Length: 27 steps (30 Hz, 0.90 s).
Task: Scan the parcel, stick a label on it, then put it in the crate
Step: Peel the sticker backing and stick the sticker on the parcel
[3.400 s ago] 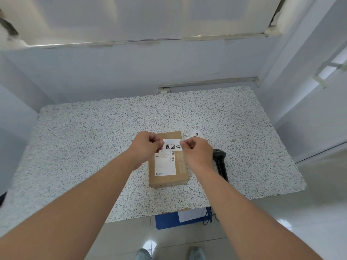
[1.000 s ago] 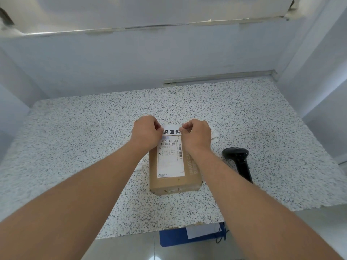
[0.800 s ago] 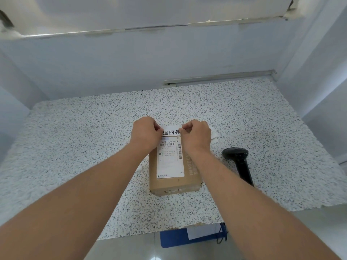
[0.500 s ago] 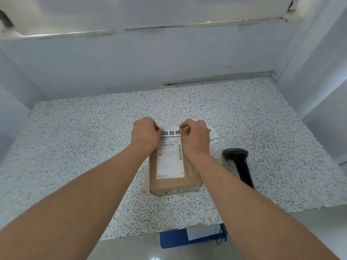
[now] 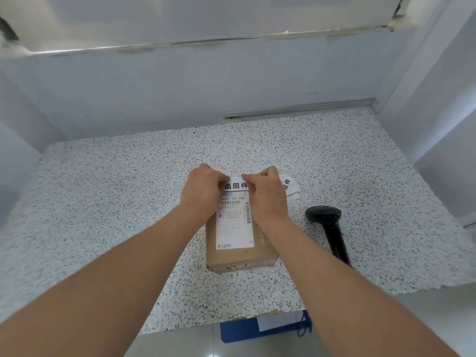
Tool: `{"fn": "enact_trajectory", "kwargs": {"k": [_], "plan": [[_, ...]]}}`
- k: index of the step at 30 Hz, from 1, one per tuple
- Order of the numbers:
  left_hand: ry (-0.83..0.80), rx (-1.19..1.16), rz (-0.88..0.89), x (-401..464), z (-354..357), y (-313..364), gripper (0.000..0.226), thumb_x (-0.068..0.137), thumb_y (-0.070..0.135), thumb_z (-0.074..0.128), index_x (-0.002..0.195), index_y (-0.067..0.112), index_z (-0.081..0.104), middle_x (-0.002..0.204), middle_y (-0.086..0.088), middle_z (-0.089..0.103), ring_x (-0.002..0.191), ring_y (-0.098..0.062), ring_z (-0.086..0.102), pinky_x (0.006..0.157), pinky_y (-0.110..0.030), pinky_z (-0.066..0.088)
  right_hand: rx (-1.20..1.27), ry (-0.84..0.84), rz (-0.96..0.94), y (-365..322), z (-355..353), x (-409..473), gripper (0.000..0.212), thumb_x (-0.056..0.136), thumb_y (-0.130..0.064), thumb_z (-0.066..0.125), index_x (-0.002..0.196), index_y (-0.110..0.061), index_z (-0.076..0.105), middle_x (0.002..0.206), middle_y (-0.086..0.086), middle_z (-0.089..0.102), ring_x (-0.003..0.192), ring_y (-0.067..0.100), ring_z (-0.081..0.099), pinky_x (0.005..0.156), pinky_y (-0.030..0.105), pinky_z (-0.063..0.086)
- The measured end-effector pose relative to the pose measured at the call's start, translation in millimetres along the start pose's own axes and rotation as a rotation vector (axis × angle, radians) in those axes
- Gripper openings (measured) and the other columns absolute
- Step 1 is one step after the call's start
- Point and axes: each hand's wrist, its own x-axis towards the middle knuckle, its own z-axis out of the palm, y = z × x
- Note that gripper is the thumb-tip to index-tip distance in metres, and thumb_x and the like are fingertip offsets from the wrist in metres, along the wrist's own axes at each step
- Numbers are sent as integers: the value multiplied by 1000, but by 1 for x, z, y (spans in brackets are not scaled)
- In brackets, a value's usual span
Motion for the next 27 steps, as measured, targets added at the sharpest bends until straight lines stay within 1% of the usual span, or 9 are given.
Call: {"fn": "enact_trajectory", "kwargs": {"k": [3,6,9,10,12,15,17,22,27], "plan": [[-11,71,-1,-2,3,-3,27,102,25,58,122,26,75,106,-9,53,108,-30,46,80,-42,49,-1,5,24,-1,-2,0,30,103,-16,59,131,-17,70,104,1,46,85,15,52,74,23,45],[5,110,-31,-7,6,-6,25,102,30,54,111,27,77,104,-4,44,102,-25,39,73,-36,41,-4,8,46,-2,-5,-2,29,103,-15,58,130,-16,71,103,2,46,83,16,54,72,22,44],[-26,179,-25,-16,9,-10,31,102,33,52,131,32,64,122,-9,45,112,-30,42,74,-37,42,-7,-30,74,-1,-9,-4,32,104,-16,56,133,-19,68,104,2,43,85,18,54,72,23,45],[-54,205,-18,-18,10,-11,38,101,30,52,139,33,57,132,-12,43,118,-32,42,77,-39,44,-25,-49,80,-1,-11,-5,33,104,-16,56,135,-22,67,105,2,42,87,19,53,73,24,47],[-102,239,0,-23,11,-12,50,100,30,49,150,29,43,149,-17,35,129,-38,40,89,-48,49,-106,-86,64,-1,-12,-8,40,102,-14,57,140,-25,62,110,3,42,93,19,49,75,27,47],[-142,238,54,-32,8,-10,57,102,45,32,156,26,33,163,-16,24,141,-42,33,108,-56,42,-231,-88,-23,-1,-14,-15,50,100,-15,58,148,-29,52,120,7,44,97,20,44,77,28,43],[-179,245,101,-38,7,-9,63,101,54,20,159,29,26,168,-13,18,149,-41,24,115,-58,36,-315,-89,-104,1,-14,-21,51,99,-21,58,148,-35,51,128,10,45,102,24,50,84,33,49],[-236,250,143,-49,9,-16,63,102,55,14,162,34,10,172,0,2,157,-34,6,120,-57,30,-399,-129,-116,9,-12,-32,50,100,-28,57,146,-46,49,144,10,42,114,29,52,95,42,49],[-240,236,118,-57,12,-26,69,101,57,8,163,28,4,172,6,-5,157,-31,4,120,-57,31,-426,-146,-119,15,-16,-37,45,105,-39,47,150,-43,43,150,4,43,115,27,55,95,42,49]]}}
